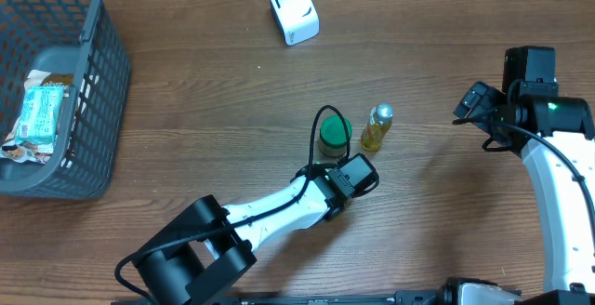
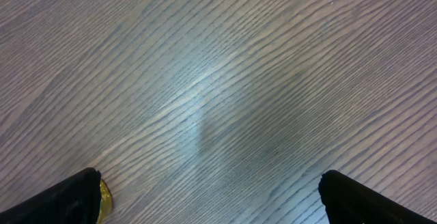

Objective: Scan the item barcode

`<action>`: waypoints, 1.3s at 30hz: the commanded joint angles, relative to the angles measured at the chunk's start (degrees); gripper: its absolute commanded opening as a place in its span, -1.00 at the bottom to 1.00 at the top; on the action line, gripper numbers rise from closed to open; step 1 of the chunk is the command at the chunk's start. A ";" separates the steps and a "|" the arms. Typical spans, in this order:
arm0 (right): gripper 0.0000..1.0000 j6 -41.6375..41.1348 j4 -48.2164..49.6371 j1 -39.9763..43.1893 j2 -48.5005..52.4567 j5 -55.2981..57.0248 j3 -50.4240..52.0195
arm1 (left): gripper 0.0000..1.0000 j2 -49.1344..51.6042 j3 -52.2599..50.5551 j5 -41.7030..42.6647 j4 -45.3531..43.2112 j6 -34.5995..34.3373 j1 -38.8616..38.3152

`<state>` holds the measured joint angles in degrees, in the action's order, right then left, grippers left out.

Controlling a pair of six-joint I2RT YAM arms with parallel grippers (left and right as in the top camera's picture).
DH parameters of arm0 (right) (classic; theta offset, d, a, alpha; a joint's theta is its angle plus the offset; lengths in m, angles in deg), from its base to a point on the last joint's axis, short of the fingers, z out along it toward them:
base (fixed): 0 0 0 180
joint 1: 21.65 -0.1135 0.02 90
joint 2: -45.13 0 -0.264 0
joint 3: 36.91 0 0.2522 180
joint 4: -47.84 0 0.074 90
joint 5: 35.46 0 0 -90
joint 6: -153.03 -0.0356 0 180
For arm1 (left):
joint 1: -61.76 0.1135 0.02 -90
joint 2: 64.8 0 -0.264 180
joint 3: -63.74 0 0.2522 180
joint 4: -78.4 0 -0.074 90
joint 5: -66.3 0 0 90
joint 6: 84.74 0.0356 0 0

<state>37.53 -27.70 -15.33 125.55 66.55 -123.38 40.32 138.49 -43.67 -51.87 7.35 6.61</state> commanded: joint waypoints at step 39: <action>1.00 -0.44 0.15 0.07 0.09 0.37 -0.63 | -0.92 -5.01 3.13 57.11 -7.69 -27.34 34.32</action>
<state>37.51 -27.66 -15.33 125.55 66.57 -123.38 34.53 141.88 8.64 -58.78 -19.30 38.95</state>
